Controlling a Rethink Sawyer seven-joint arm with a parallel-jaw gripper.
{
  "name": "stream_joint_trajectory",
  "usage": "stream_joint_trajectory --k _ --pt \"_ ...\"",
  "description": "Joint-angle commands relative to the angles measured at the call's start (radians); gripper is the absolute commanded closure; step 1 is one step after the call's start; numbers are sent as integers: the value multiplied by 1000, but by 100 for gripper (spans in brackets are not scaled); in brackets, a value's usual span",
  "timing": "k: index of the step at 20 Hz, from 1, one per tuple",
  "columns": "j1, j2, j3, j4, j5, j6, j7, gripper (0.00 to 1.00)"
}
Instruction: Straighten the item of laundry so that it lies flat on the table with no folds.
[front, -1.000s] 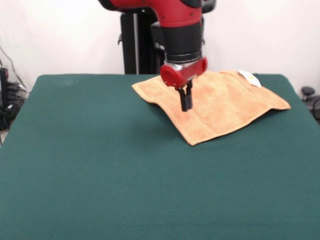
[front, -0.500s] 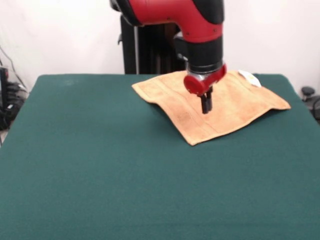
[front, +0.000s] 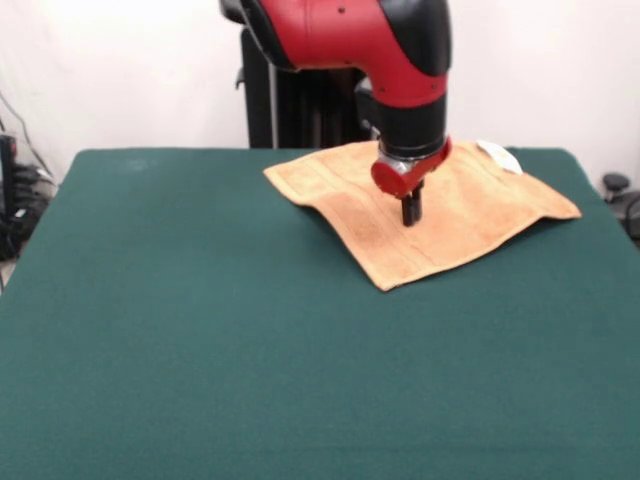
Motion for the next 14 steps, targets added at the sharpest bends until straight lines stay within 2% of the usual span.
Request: stream_joint_trajectory --k 1,8,14 --pt "50 112 -39 -106 65 -5 284 100" --pt "27 220 -12 -150 45 -141 276 100" --pt "-72 305 84 -166 -54 -359 265 100"
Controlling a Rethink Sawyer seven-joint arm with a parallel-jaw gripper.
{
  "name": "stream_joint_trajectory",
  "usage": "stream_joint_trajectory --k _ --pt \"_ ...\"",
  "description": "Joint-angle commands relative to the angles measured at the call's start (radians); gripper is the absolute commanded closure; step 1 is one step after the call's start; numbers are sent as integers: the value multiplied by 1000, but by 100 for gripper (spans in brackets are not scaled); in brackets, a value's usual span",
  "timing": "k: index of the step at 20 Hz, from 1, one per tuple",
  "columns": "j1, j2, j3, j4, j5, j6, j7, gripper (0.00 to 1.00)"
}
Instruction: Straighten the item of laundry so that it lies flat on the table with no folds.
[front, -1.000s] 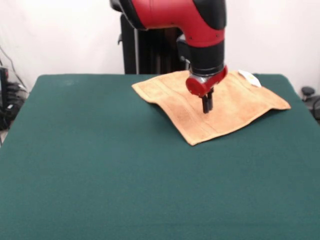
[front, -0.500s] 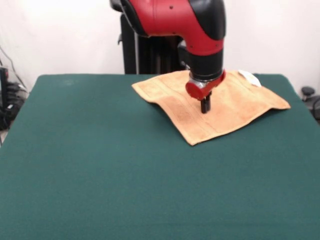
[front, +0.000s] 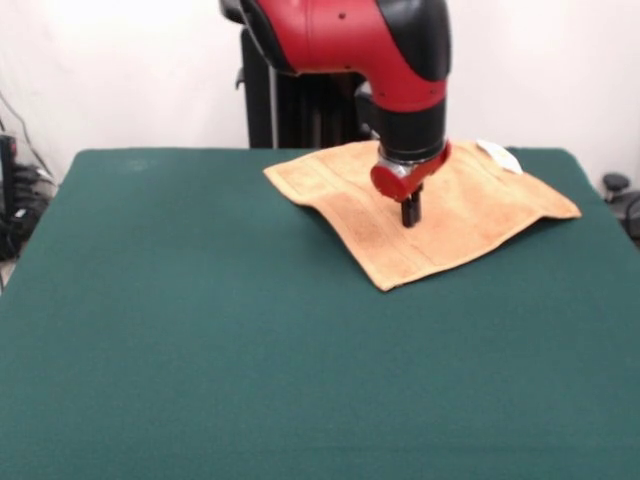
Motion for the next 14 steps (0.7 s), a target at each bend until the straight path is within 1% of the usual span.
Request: stream_joint_trajectory --k 1,5,9,11,14 --pt "-93 316 105 -165 -79 -385 258 100" --pt "-173 390 171 -201 -193 -479 250 100" --pt "-218 458 204 -256 -292 -543 258 100" --pt "-235 485 217 -283 -329 -550 262 100" --pt "-234 510 215 -319 -353 -556 271 100"
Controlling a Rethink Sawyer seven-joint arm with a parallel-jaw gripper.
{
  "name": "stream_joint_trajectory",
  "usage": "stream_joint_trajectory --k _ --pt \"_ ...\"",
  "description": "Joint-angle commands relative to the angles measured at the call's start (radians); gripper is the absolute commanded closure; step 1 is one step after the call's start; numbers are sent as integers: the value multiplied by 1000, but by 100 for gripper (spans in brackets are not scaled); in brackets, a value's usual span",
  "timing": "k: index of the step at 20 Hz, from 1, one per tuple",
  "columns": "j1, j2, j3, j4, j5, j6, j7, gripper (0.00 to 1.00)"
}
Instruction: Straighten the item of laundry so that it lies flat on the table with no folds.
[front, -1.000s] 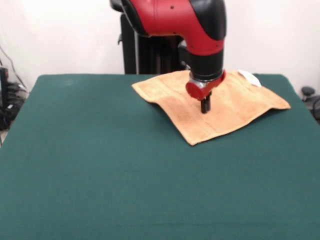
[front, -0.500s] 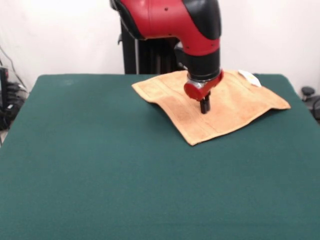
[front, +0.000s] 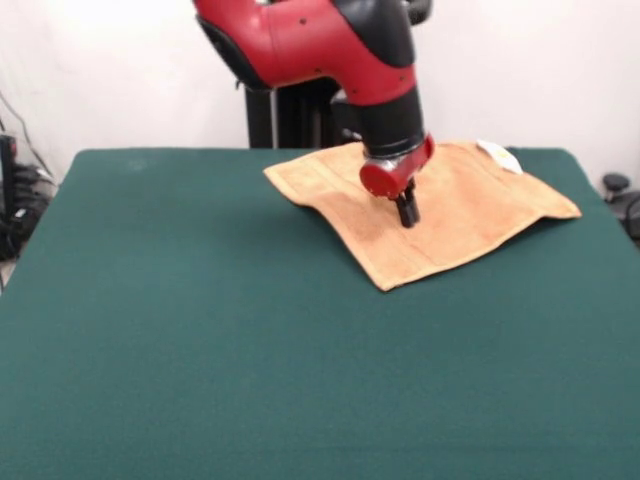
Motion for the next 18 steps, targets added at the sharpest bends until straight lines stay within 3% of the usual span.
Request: stream_joint_trajectory --k 1,4,8,13,18 --pt "27 457 32 -405 -50 -375 273 100" --pt "62 469 4 -440 -25 -372 278 100" --pt "178 467 -94 -483 115 -345 279 100" --pt "259 497 -159 -521 223 -437 271 100" --pt "273 529 -170 -556 236 -499 260 100"
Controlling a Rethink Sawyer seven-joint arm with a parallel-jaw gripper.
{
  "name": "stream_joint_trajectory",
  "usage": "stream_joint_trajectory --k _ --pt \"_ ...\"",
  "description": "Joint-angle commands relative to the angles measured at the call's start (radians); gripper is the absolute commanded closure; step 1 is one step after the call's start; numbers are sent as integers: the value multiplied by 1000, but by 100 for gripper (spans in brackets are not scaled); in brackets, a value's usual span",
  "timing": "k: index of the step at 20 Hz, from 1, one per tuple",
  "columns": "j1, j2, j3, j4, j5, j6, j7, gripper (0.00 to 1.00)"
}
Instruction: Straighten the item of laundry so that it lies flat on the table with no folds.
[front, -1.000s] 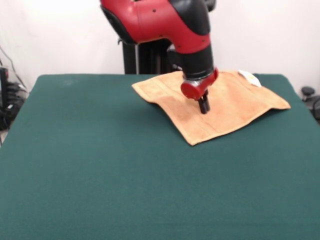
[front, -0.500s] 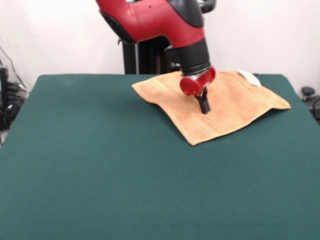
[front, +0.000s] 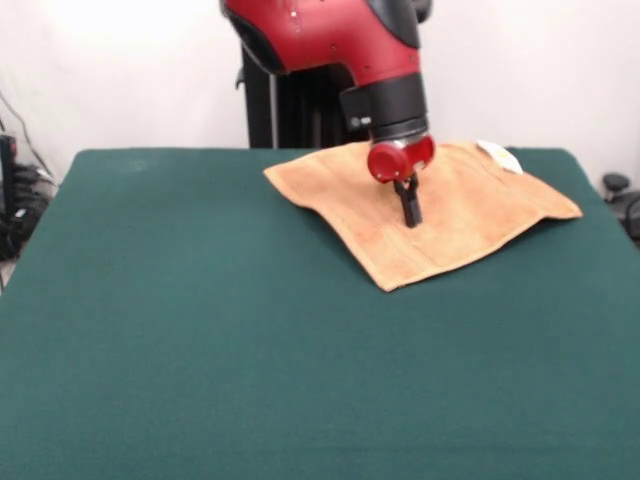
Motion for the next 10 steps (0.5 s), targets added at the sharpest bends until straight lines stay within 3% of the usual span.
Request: stream_joint_trajectory --k 1,10 --pt "103 459 35 -624 320 60 258 100" --pt "75 497 59 -672 284 19 251 100"
